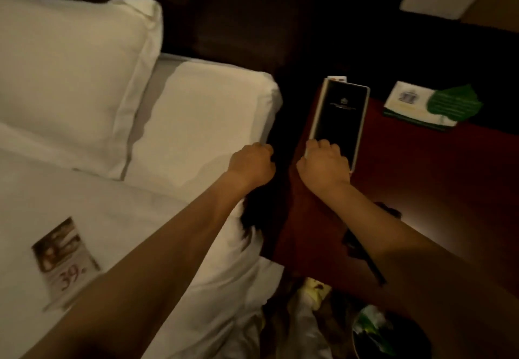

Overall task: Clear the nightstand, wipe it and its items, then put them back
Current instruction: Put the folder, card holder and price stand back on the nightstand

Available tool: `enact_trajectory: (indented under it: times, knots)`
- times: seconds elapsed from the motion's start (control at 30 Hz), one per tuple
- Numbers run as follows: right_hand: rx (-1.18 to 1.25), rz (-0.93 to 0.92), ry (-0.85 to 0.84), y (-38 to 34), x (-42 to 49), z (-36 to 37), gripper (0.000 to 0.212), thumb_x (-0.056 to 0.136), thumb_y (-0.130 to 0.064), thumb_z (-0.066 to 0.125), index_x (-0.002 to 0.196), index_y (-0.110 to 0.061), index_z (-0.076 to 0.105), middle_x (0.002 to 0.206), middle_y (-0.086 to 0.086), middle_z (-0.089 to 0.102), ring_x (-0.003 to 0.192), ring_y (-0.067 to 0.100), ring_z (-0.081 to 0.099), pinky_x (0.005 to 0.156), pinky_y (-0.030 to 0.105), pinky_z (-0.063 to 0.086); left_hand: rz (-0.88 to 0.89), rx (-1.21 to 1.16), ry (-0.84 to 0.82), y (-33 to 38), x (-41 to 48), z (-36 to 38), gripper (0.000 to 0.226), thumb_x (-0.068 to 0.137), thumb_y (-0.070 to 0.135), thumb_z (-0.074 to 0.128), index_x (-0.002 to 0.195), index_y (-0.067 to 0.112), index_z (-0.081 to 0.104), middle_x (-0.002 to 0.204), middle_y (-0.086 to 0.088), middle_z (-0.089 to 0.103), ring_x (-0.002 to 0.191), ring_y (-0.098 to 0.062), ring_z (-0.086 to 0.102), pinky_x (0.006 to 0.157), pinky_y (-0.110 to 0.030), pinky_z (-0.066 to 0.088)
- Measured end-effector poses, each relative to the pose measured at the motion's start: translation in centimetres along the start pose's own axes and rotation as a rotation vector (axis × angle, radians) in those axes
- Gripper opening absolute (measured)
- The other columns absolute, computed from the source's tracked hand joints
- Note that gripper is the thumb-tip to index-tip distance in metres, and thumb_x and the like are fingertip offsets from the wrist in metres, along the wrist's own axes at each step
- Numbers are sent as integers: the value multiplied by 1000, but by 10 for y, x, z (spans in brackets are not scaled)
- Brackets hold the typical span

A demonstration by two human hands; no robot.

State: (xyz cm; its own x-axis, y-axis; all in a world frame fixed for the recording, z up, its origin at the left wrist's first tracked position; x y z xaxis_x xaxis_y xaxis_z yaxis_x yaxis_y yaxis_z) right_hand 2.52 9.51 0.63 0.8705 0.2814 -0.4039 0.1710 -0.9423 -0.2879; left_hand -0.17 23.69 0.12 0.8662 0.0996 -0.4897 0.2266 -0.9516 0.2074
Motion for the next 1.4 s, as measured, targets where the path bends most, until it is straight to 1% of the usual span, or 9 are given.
enact_trajectory:
  times: [0.33,0.5,0.6,0.73,0.87,0.97,1.07,1.27,1.4]
  knots:
    - [6,-310,-431,-185,-19,84,58,97,-46,33,140,-7,35,141,18,46,129,35,44,106,43,38,-390,-191,19,-199,-107,8,45,95,29,45,136,14,41,130,-12,57,120,-30,53,95,-39,45]
    - [59,-389,-521,-268,-38,130,64,96,-55,23,130,-7,47,133,19,55,120,34,51,97,40,40,-624,-257,159,-281,-165,22,45,93,30,46,136,15,42,134,-12,48,123,-32,46,99,-43,41]
    - [58,-468,-546,-314,-53,155,61,98,-51,20,130,-7,48,131,20,55,118,36,52,97,40,39,-773,-308,250,-324,-200,32,46,90,25,48,134,10,43,134,-16,48,122,-35,47,98,-42,41]
    - [56,-530,-571,-363,-73,188,48,101,-33,29,133,-1,44,136,23,51,122,36,48,99,36,38,-1019,-543,181,-370,-240,57,55,83,22,54,135,9,39,133,-19,48,119,-39,49,98,-45,45]
    - [31,-543,-597,-392,-88,213,40,98,-25,37,125,3,47,127,26,54,114,35,53,90,36,42,-1027,-707,169,-394,-256,76,52,84,23,56,131,4,43,127,-20,54,115,-38,53,97,-43,47]
    - [20,-535,-610,-402,-94,226,24,95,-23,43,110,-6,51,121,24,56,107,37,56,85,38,46,-1033,-760,192,-400,-260,85,44,85,24,54,122,2,48,124,-21,54,114,-37,53,92,-40,45]
    - [79,-498,-627,-408,-98,234,30,89,-17,49,116,-4,53,119,21,60,104,35,60,88,39,52,-1045,-816,186,-403,-259,92,43,85,24,54,121,1,50,126,-21,54,115,-36,53,86,-35,44]
    - [295,-430,-530,-409,-99,238,34,97,-32,42,110,-4,56,106,16,61,90,25,58,64,21,43,-1063,-943,299,-397,-259,93,53,82,32,61,125,5,48,127,-18,53,112,-33,56,88,-36,47]
    - [450,-363,-487,-402,-97,230,50,93,-45,46,112,0,58,110,23,61,97,34,62,87,41,52,-1044,-1034,438,-384,-254,81,64,80,40,65,129,4,45,128,-19,51,114,-33,55,94,-40,49]
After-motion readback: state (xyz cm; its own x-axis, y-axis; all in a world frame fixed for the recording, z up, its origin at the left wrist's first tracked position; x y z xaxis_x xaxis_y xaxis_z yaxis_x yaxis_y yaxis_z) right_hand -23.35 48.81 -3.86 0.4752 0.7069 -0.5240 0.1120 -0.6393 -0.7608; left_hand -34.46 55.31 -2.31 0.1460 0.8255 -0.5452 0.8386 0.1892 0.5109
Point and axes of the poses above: each hand's wrist, its own x-axis towards the middle knuckle, its own z-axis out of the palm, y = z × x, the point moved 3 cm from there along x, towards the middle knuckle
